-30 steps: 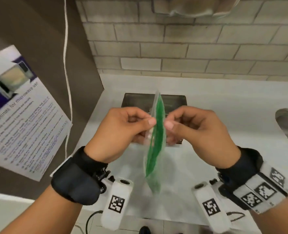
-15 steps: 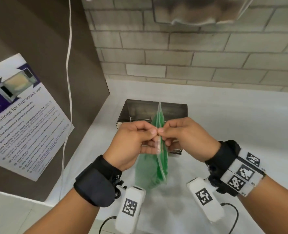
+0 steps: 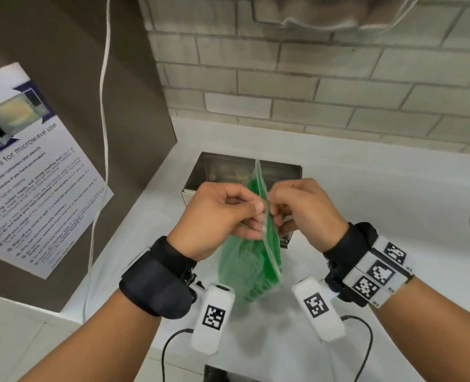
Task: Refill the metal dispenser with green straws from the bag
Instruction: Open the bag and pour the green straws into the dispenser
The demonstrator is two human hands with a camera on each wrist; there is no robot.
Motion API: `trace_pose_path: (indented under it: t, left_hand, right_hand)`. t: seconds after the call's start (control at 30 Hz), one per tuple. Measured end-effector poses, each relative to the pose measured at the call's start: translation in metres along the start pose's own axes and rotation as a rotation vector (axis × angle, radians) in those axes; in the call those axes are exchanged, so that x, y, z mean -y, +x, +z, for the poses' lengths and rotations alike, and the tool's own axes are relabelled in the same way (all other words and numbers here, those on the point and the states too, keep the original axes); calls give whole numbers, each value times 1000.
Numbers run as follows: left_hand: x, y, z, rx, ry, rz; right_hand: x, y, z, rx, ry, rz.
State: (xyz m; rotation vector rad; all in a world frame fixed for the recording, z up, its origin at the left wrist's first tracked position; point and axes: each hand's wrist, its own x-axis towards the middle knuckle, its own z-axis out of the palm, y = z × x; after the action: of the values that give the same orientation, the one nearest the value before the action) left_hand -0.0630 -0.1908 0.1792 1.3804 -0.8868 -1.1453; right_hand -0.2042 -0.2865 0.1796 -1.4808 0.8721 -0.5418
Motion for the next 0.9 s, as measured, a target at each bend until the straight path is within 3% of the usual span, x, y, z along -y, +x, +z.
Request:
trace_pose_path:
  t: [0.2,0.4,0.53,0.63,0.8,0.9]
  left_hand:
    - [-4,5,-18,36,-26,-60]
    - [-1,11,-29,72,-28,-113]
    - [-1,17,-40,96,-124,-154]
    - [0,20,-51,14,-134,-129]
    - [-6,17,-78,-78,270,71]
    - [-14,16,-100,-105,349,132]
  right_hand:
    - [0,9,13,82,6,-37]
    - [-4,8,26,-24,-95,-107]
    - [-2,9,25,-10,23,-51]
    - [-1,10,18,-25,106,6]
    - [-3,12,0,-180,-426,-134]
    - [-3,14,-10,-260,-499,-197]
